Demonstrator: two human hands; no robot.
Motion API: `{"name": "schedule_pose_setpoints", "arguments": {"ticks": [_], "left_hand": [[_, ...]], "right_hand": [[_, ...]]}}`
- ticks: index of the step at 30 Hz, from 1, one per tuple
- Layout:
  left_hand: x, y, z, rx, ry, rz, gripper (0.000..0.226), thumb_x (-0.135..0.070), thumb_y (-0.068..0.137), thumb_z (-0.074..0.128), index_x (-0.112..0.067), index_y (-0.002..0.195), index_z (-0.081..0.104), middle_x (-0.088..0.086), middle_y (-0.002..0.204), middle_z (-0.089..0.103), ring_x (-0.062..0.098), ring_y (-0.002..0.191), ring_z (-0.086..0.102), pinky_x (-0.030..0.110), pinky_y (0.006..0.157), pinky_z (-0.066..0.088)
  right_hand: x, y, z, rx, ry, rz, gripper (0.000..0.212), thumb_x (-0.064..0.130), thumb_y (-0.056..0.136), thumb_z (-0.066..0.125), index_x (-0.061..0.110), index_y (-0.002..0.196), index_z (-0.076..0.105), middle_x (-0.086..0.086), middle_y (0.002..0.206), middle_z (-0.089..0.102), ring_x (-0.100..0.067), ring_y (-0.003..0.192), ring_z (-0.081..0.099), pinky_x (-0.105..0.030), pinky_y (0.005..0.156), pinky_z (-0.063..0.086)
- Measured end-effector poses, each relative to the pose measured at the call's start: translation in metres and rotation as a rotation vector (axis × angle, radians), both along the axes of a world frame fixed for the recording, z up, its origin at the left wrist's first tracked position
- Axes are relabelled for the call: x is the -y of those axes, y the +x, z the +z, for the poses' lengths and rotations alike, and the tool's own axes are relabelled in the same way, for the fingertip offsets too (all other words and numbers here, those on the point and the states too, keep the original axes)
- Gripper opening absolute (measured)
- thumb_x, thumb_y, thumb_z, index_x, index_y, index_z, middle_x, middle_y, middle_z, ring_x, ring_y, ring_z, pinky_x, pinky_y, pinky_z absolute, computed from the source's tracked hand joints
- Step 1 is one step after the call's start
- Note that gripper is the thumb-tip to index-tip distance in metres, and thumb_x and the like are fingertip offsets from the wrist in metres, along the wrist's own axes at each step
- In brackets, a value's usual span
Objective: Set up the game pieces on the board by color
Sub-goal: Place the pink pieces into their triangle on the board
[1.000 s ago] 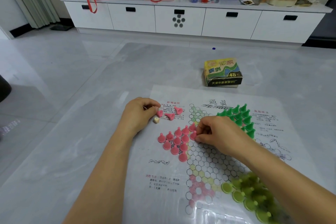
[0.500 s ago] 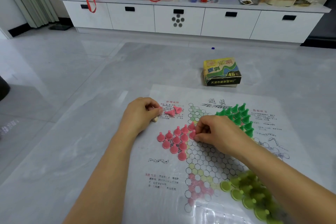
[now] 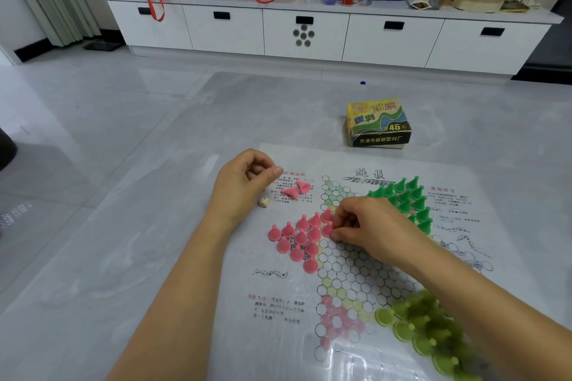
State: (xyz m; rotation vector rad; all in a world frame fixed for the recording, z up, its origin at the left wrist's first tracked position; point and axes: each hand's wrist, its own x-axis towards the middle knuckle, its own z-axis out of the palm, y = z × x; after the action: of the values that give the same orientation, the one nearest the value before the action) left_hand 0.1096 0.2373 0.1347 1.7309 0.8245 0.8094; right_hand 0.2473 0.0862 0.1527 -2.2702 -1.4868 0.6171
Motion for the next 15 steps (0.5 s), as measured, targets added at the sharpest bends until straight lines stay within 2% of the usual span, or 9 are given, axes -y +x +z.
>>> {"name": "schedule_pose_setpoints", "arguments": {"ticks": [3, 5, 7, 9, 11, 15], "left_hand": [[0.003, 0.0, 0.004, 0.053, -0.084, -0.065, 0.01, -0.007, 0.077, 0.068, -0.008, 0.076, 0.058, 0.008, 0.064, 0.049, 0.013, 0.049, 0.043, 0.02, 0.044, 0.044], [0.005, 0.0, 0.006, 0.071, -0.116, -0.108, 0.009, -0.005, 0.075, 0.069, -0.006, 0.077, 0.061, 0.007, 0.062, 0.05, 0.016, 0.051, 0.042, 0.027, 0.047, 0.042], [0.008, 0.0, 0.009, 0.076, -0.118, -0.159, 0.006, -0.004, 0.075, 0.069, -0.006, 0.078, 0.064, 0.007, 0.063, 0.053, 0.018, 0.054, 0.043, 0.027, 0.05, 0.039], [0.012, 0.0, 0.012, 0.092, -0.117, -0.222, 0.009, -0.001, 0.075, 0.067, -0.006, 0.082, 0.066, -0.001, 0.061, 0.06, 0.008, 0.052, 0.052, 0.017, 0.05, 0.041], [0.015, 0.0, 0.014, 0.119, -0.127, -0.272, 0.013, 0.004, 0.075, 0.065, -0.004, 0.085, 0.066, -0.002, 0.063, 0.063, -0.001, 0.051, 0.057, 0.008, 0.051, 0.042], [0.015, 0.001, 0.015, 0.121, -0.117, -0.328, 0.017, 0.003, 0.072, 0.067, -0.011, 0.079, 0.06, -0.013, 0.059, 0.061, -0.001, 0.053, 0.055, 0.007, 0.05, 0.041]], "right_hand": [[0.001, 0.001, 0.001, -0.022, -0.001, -0.003, 0.013, 0.026, 0.079, 0.069, 0.016, 0.087, 0.064, 0.004, 0.085, 0.066, -0.012, 0.08, 0.06, -0.03, 0.075, 0.052], [0.003, 0.001, 0.005, -0.021, 0.007, -0.003, 0.014, 0.029, 0.078, 0.069, 0.018, 0.085, 0.064, 0.006, 0.084, 0.065, -0.011, 0.078, 0.06, -0.027, 0.072, 0.051], [0.004, -0.001, 0.011, -0.009, 0.063, -0.007, 0.012, 0.03, 0.079, 0.068, 0.021, 0.083, 0.061, 0.011, 0.079, 0.063, -0.006, 0.075, 0.058, -0.024, 0.07, 0.05], [0.003, -0.003, 0.017, -0.008, 0.167, -0.018, 0.01, 0.027, 0.081, 0.065, 0.022, 0.088, 0.06, 0.013, 0.077, 0.06, -0.003, 0.073, 0.056, -0.024, 0.071, 0.051], [-0.001, -0.007, 0.02, -0.026, 0.28, -0.013, 0.017, 0.026, 0.082, 0.064, 0.023, 0.099, 0.059, 0.011, 0.083, 0.06, -0.002, 0.075, 0.056, -0.021, 0.071, 0.049], [-0.012, -0.017, 0.019, -0.061, 0.405, 0.061, 0.025, 0.022, 0.083, 0.063, 0.027, 0.107, 0.057, 0.01, 0.093, 0.059, -0.002, 0.077, 0.058, -0.017, 0.071, 0.048]]}}
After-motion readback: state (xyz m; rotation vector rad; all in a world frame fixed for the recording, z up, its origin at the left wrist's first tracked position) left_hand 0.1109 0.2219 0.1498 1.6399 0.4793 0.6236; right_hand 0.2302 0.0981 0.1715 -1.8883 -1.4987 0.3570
